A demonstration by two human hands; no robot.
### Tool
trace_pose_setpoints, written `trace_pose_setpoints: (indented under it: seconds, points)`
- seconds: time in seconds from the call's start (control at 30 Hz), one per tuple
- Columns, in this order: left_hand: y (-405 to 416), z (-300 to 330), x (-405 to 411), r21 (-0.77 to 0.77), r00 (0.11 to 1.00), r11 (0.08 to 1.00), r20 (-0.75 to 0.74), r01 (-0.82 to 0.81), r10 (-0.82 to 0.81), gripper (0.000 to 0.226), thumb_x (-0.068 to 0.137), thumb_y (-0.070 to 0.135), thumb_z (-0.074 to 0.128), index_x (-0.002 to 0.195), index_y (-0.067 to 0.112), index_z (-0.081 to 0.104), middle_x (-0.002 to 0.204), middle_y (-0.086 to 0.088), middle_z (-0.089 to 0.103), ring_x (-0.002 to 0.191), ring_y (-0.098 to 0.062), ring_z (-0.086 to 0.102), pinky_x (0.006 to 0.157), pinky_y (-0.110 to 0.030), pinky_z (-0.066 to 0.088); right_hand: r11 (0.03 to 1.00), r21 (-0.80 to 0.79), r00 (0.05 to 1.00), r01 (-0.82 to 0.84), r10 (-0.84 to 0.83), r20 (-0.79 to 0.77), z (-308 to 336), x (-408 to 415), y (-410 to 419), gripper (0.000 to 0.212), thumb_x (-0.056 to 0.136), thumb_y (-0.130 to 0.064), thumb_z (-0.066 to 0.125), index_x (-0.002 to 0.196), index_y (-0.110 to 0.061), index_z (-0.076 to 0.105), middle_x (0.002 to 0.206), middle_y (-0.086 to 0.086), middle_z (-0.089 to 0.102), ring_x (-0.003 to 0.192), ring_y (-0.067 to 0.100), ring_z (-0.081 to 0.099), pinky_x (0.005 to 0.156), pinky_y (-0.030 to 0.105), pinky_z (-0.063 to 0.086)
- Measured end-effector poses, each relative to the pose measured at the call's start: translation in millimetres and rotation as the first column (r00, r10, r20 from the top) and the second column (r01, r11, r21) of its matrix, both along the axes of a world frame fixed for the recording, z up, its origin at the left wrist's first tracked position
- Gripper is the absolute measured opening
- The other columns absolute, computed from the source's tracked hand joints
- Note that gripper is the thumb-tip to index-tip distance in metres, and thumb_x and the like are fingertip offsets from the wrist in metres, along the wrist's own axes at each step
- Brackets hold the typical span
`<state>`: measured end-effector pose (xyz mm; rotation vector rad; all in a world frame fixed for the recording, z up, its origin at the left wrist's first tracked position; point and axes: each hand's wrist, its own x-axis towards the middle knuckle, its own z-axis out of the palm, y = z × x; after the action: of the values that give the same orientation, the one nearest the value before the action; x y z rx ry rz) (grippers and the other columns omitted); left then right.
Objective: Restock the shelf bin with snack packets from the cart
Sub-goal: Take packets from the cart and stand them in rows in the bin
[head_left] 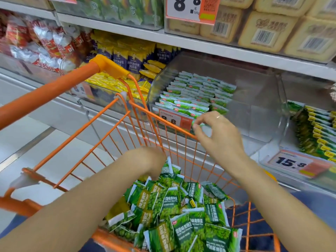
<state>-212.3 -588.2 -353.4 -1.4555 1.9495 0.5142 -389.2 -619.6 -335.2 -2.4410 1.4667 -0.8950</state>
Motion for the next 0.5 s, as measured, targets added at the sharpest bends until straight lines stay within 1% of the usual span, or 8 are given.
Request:
trace_pose_setpoints:
  seconds: [0.03,0.1,0.17,0.23,0.3,0.33,0.4,0.5]
  points:
    - [3.3,-8.6,-1.1,0.133,0.992,0.991,0.121,0.015,-0.031,0.031,0.095,0.035,0.058,0.103,0.006,0.066,0.095,-0.011,0.064,0.090,-0.023,0.062,0.082,-0.038,0.050,0.998,0.017,0.996,-0.064,0.065,-0.053,-5.7,4.0,5.5,0.009,0.092,-0.025,0.057,0.093,-0.020,0.065,0.103,-0.003,0.063,0.097,0.020,0.059,0.068,0.033,0.046]
    - [6.3,-19.7,1.9,0.307,0.973,0.950,0.231,-0.050,-0.024,0.053,0.091,0.043,0.062,0.129,0.006,0.056,0.125,-0.008,0.060,0.113,-0.025,0.057,0.084,-0.036,0.046,0.986,0.072,0.969,-0.148,0.159,-0.190,-14.0,6.5,9.2,0.013,0.094,-0.029,0.054,0.099,-0.023,0.064,0.113,-0.007,0.060,0.100,0.018,0.058,0.068,0.031,0.045]
    - [3.5,-29.9,9.0,0.346,0.979,0.936,0.205,-0.065,-0.008,0.049,0.091,0.039,0.064,0.127,0.006,0.058,0.119,-0.005,0.062,0.106,-0.022,0.059,0.081,-0.034,0.046,0.979,0.137,0.946,-0.148,0.180,-0.268,-18.0,2.6,6.0,0.018,0.096,-0.035,0.049,0.104,-0.026,0.063,0.120,-0.011,0.056,0.099,0.016,0.059,0.070,0.031,0.047]
    - [-0.9,-38.1,15.6,0.351,0.992,0.934,0.125,-0.067,0.024,0.036,0.091,0.033,0.065,0.111,0.003,0.066,0.101,-0.005,0.066,0.090,-0.020,0.061,0.083,-0.035,0.051,0.971,0.181,0.948,-0.154,0.198,-0.251,-19.1,-0.3,3.1,0.019,0.096,-0.039,0.049,0.102,-0.028,0.063,0.121,-0.012,0.056,0.092,0.015,0.060,0.070,0.032,0.049]
    - [-5.0,-34.0,24.0,0.332,0.983,0.935,-0.087,-0.126,0.163,0.028,0.089,0.031,0.068,0.103,0.006,0.069,0.090,-0.006,0.067,0.078,-0.021,0.059,0.076,-0.039,0.052,0.960,0.196,0.961,-0.198,0.229,-0.156,-18.7,-2.5,2.1,0.021,0.093,-0.044,0.053,0.098,-0.028,0.065,0.120,-0.013,0.057,0.097,0.012,0.058,0.074,0.032,0.048]
    - [-8.1,-27.1,27.8,0.309,0.943,0.937,-0.231,-0.161,0.238,0.022,0.087,0.032,0.069,0.095,0.011,0.071,0.083,-0.002,0.065,0.072,-0.021,0.056,0.071,-0.041,0.051,0.956,0.197,0.967,-0.218,0.239,-0.092,-18.2,-3.8,1.9,0.026,0.090,-0.050,0.054,0.097,-0.029,0.067,0.120,-0.013,0.058,0.103,0.010,0.056,0.079,0.031,0.047]
    - [-12.5,-4.4,32.6,0.265,0.811,0.942,-0.493,-0.205,0.315,0.013,0.085,0.033,0.072,0.078,0.023,0.068,0.069,0.009,0.062,0.065,-0.013,0.054,0.067,-0.034,0.048,0.951,0.182,0.968,-0.249,0.253,0.003,-16.7,-5.5,2.3,0.041,0.083,-0.063,0.048,0.096,-0.030,0.068,0.122,-0.015,0.057,0.114,0.005,0.050,0.088,0.028,0.042]
    - [-10.6,25.7,30.8,0.245,0.566,0.936,-0.747,-0.255,0.349,0.012,0.082,0.031,0.073,0.078,0.022,0.067,0.064,0.011,0.063,0.060,-0.004,0.055,0.062,-0.016,0.042,0.915,0.227,0.942,-0.334,0.319,0.103,-15.2,-5.4,4.3,0.050,0.075,-0.067,0.048,0.100,-0.030,0.071,0.123,-0.016,0.058,0.121,0.001,0.045,0.097,0.021,0.036]
